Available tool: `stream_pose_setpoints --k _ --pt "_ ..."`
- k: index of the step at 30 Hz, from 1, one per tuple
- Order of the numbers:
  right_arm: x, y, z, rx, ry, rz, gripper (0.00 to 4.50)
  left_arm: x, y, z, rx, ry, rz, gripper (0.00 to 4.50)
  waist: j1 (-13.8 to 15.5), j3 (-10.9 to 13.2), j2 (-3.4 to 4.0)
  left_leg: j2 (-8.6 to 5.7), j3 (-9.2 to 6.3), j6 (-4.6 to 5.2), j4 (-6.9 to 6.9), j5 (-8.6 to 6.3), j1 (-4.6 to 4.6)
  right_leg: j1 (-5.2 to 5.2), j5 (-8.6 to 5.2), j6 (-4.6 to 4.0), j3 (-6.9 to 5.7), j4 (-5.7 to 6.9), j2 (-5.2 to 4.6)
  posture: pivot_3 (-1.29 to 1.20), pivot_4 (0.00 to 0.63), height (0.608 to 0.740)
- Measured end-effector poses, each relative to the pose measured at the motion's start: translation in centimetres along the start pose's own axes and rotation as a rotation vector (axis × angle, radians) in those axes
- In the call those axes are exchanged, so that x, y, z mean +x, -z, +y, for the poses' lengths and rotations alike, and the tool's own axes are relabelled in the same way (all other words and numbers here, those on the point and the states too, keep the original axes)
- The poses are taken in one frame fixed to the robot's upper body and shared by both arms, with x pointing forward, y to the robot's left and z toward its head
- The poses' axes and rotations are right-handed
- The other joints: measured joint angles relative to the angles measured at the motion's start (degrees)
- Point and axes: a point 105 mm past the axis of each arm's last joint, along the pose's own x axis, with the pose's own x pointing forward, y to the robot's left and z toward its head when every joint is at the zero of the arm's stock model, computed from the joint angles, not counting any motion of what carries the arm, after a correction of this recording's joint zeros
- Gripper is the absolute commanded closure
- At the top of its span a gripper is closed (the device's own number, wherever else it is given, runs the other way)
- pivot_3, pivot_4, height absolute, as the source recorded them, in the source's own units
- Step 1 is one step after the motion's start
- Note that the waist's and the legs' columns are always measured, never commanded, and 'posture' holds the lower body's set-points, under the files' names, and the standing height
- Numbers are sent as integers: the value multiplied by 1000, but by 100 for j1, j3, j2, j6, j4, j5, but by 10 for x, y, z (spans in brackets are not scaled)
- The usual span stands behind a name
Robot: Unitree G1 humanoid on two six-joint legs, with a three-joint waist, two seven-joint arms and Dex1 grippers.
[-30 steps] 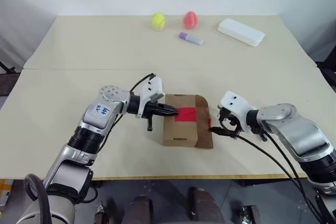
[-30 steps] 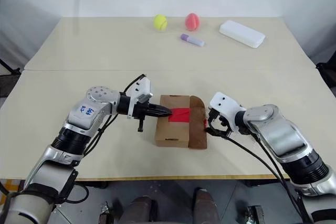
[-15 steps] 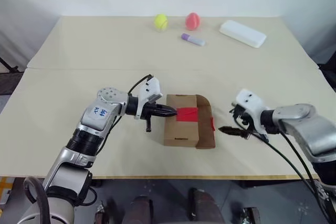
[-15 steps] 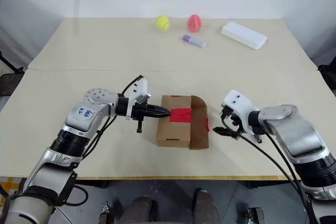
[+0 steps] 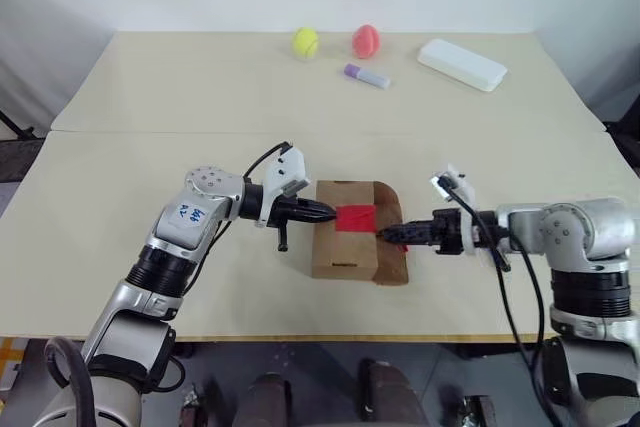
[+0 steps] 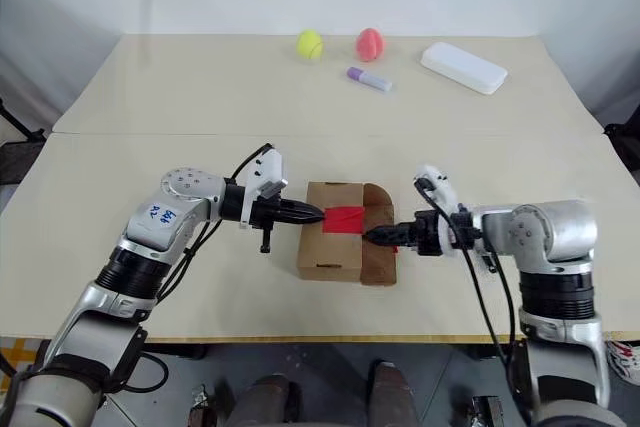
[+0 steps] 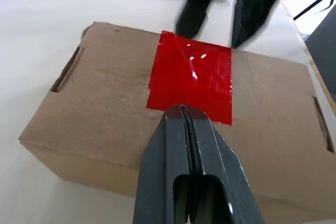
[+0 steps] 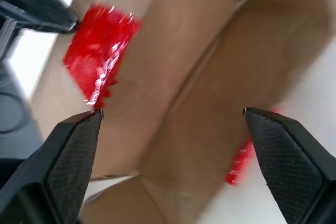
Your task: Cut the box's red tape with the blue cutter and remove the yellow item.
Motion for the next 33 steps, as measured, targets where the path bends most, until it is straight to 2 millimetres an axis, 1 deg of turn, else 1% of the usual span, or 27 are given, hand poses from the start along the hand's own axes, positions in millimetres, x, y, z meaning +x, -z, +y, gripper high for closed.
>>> stream_pose_setpoints --k 5,9,11,13,14,16,19,22,25,28,33 --pt "6 0 1 23 -15 -18 33 0 0 1 1 -11 10 4500 -46 0 0 0 -1 0 -2 0 5 0 0 0 0 9 1 0 150 740" --pt "6 2 -1 20 -11 -32 33 0 0 1 -1 -13 12 4500 -108 0 0 0 -3 0 -3 0 7 2 0 0 0 11 0 0 150 740" --pt "0 1 -3 38 -4 -52 33 0 -1 1 0 -15 12 4500 -102 0 0 0 -3 1 -2 -1 5 2 0 0 1 10 -1 0 150 740" --pt "-13 -1 -10 50 37 -71 33 0 -1 1 1 -15 13 4500 -92 0 0 -1 -3 1 -1 -1 4 2 0 0 2 7 -2 0 150 740" --pt "-22 -2 -15 55 70 -87 33 -1 -1 0 2 -15 13 4500 -94 0 0 -1 -2 4 -2 -2 3 2 0 0 2 4 -2 0 150 740" --pt "-32 -3 -19 67 96 -106 33 -1 -1 1 1 -16 15 4500 -105 0 0 0 -3 6 -4 -4 4 2 0 0 2 3 -1 0 150 740" --pt "-37 -1 -22 83 104 -116 33 -2 0 1 -2 -19 19 4500 -118 0 0 0 -1 7 -5 -4 5 1 0 0 2 3 -1 0 150 740" --pt "-33 9 -25 105 100 -93 33 -2 0 1 -2 -19 19 4500 -121 0 0 0 -2 8 -5 -4 6 2 0 0 2 4 0 0 150 740" --pt "-30 9 -24 93 90 -96 33 -2 0 1 -2 -20 21 4500 -129 0 0 0 0 8 -4 -4 7 3 0 0 3 2 0 0 150 740" --pt "-20 9 -21 73 61 -91 33 -2 0 2 -3 -22 22 4500 -138 0 0 1 0 8 -5 -4 11 4 0 0 4 3 1 0 150 740" --pt "4 1 -14 58 -29 -96 33 -2 1 2 -9 -27 27 4500 -210 -4 -7 3 -2 13 -5 -7 20 8 0 0 4 13 3 0 150 740"
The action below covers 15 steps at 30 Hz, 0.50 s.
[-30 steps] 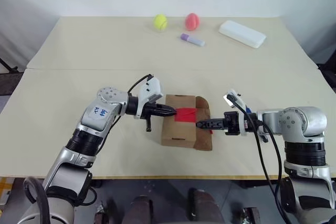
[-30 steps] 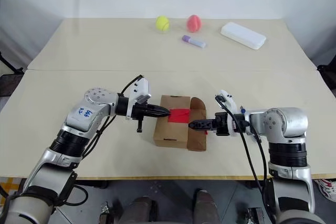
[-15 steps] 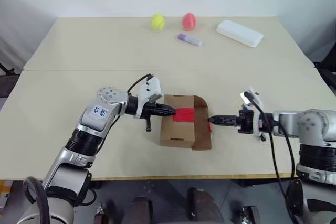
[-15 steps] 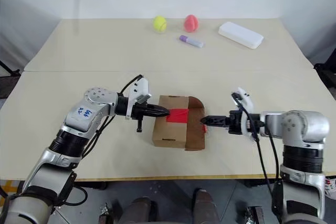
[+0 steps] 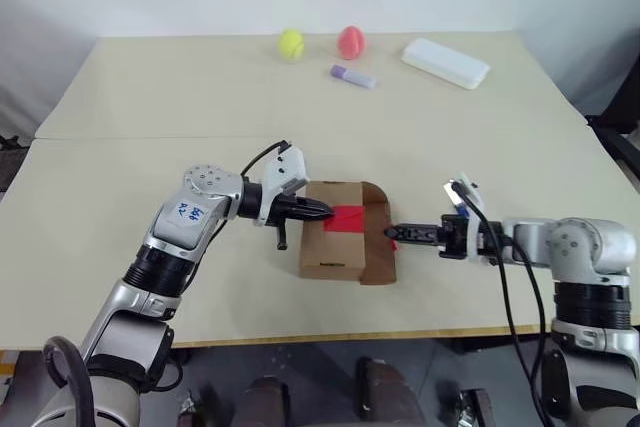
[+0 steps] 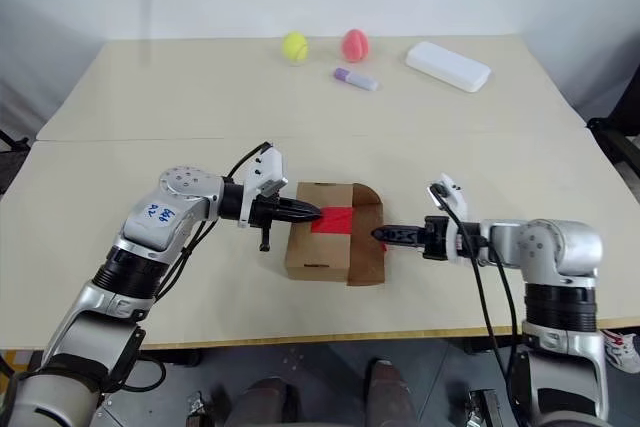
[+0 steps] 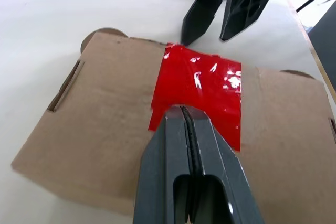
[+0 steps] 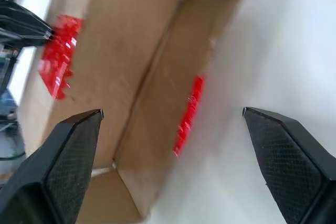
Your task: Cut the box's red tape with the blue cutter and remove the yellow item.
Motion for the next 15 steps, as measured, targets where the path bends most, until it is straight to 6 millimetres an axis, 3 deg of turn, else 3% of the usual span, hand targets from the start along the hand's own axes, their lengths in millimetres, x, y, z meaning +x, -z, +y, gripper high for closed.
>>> stream_pose_setpoints --k 15 --pt "26 1 15 -29 -95 48 33 0 -1 1 -1 -11 2 4500 -72 0 0 3 -3 13 -4 -7 4 -1 0 -1 0 3 2 0 150 740"
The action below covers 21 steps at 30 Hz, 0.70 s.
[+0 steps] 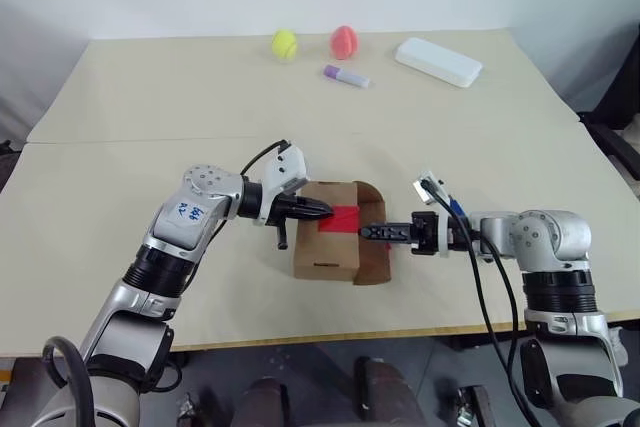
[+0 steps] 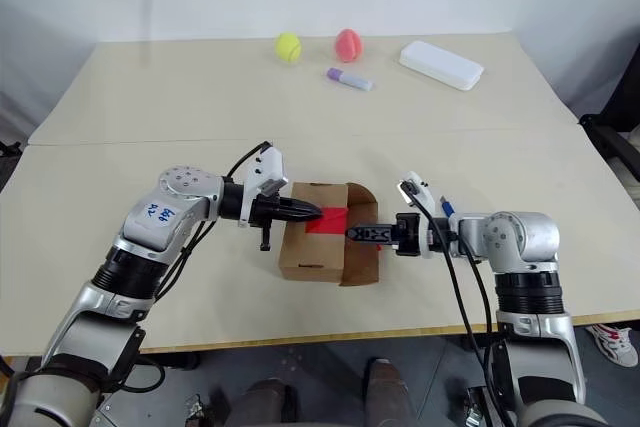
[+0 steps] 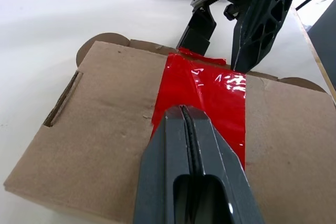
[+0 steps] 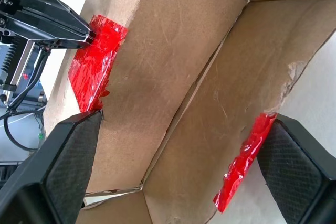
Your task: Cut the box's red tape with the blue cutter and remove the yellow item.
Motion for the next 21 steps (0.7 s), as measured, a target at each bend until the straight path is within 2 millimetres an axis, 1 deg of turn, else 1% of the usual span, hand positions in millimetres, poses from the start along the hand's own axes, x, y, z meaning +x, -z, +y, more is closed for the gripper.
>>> stream_pose_setpoints --k 2,5,8,10,14,17,21 --pt "1 0 0 -2 -1 -1 33 0 0 0 0 -1 0 4500 -6 0 0 0 0 1 0 -1 0 0 0 0 0 0 0 0 150 740" --pt "3 0 -1 3 5 -5 556 0 0 0 1 -4 0 4500 -10 0 0 1 1 2 0 -1 1 0 0 0 0 0 1 0 150 740" --pt "6 1 -4 15 24 -4 1594 0 0 0 5 -3 -3 4500 -5 0 0 2 0 2 -2 -1 1 -1 0 -1 0 1 1 0 150 740" --pt "7 2 -7 28 41 -3 2193 2 0 1 5 -1 -10 4500 8 0 0 1 1 1 -1 0 -1 -1 0 -1 0 -1 0 0 150 740" --pt "9 5 -9 49 64 10 3662 3 -1 1 9 0 -16 4500 17 0 0 1 0 0 -2 -1 -4 -1 0 -1 -1 -5 0 0 150 740" --pt "10 4 -5 47 66 17 4484 4 -1 1 11 -4 -19 4500 21 0 0 1 -1 1 -1 -1 -5 0 0 -1 -1 -7 -1 0 150 740" --pt "7 4 -5 63 110 15 4484 4 -2 2 17 -5 -24 4500 43 0 -1 -1 -2 3 2 -2 -11 -1 0 -1 -1 -13 -3 0 150 740"
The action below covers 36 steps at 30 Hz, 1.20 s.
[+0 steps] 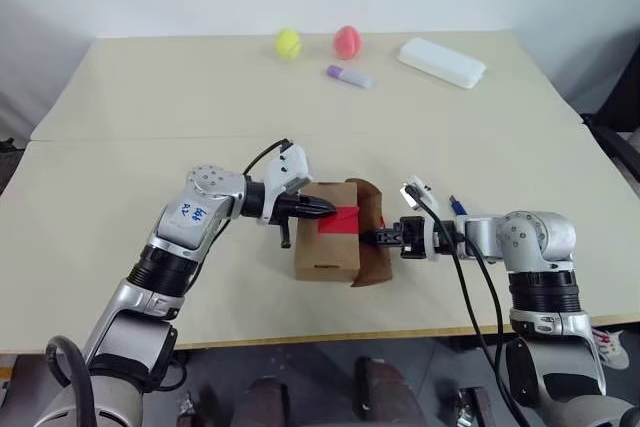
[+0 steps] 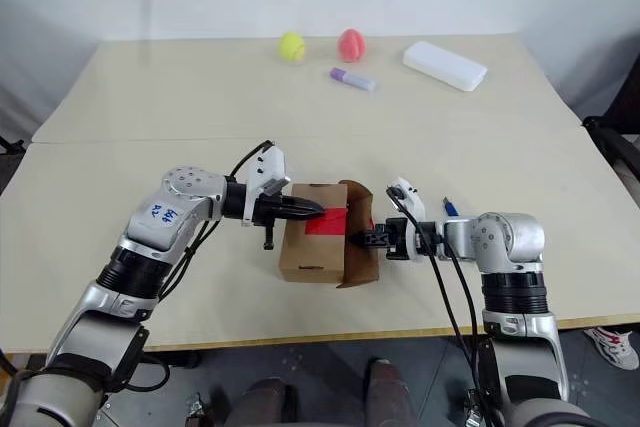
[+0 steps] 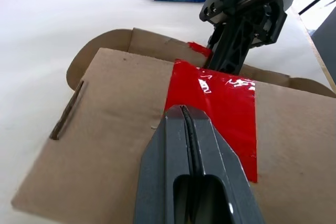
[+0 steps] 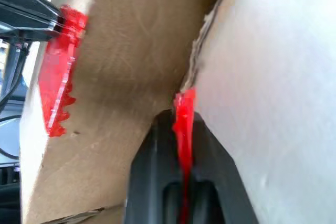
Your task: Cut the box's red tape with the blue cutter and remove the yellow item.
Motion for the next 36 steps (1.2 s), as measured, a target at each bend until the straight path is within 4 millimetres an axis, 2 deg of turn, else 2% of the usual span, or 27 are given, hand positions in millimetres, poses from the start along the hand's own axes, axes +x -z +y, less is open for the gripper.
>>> stream_pose_setpoints --k 5,12,18,24,29,32,36 --pt "-7 -3 6 -14 69 5 4484 0 -2 0 16 0 -10 4500 12 10 17 0 1 -10 -3 3 -13 -19 0 0 -1 -1 -1 0 150 740" --pt "-16 -31 20 -190 218 -38 4484 -2 -7 7 35 -36 -55 4500 14 13 22 0 2 -13 -10 4 -19 -23 0 1 -3 -13 -1 0 150 740" --pt "-31 -63 43 -383 367 -68 4484 -3 -13 10 64 -50 -99 4500 39 14 23 0 3 -12 -26 4 -21 -28 0 1 -7 -26 -2 0 150 740" --pt "-44 -87 75 -500 409 -125 4484 -6 -9 14 48 -72 -102 4500 97 14 23 0 5 -11 -33 3 -33 -34 1 2 -12 -44 -3 0 150 740" --pt "-48 -77 94 -641 427 -66 4484 -2 4 9 14 -57 -77 4500 126 14 23 -1 3 -9 -20 2 -107 -92 5 9 -22 -53 -9 0 150 740" --pt "-45 -73 98 -669 443 -62 4484 -5 6 10 6 -61 -73 4500 114 14 23 0 8 -7 -21 1 -105 -92 6 9 -39 -53 -12 0 150 740" --pt "-42 -69 103 -654 464 -80 4484 -23 -8 9 -64 -48 -135 4500 102 14 22 4 7 -6 -24 1 -105 -93 6 9 -45 -58 -12 0 150 740"
